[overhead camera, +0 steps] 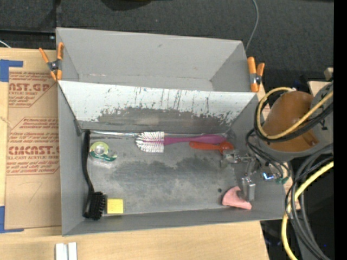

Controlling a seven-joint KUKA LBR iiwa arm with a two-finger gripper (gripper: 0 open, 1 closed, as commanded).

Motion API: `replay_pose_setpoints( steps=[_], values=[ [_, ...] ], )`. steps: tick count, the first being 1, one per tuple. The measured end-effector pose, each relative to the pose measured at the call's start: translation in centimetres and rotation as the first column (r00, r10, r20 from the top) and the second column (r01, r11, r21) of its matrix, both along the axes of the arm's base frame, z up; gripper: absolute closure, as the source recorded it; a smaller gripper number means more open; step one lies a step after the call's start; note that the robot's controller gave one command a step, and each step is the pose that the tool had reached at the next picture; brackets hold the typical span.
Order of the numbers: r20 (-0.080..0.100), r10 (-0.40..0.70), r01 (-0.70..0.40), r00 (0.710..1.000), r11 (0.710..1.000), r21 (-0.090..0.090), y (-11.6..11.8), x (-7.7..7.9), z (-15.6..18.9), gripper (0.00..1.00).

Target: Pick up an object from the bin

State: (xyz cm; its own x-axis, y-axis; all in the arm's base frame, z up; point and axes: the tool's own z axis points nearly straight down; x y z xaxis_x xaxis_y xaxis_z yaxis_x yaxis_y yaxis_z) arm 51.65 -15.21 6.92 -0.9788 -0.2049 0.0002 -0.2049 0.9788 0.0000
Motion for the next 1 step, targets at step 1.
replay_pose_setpoints(
  steps=[1],
  values=[
    [0.01,0.046,-0.046,0.999,0.999,-0.002,0.12,-3.33,3.06,0.0]
  ],
)
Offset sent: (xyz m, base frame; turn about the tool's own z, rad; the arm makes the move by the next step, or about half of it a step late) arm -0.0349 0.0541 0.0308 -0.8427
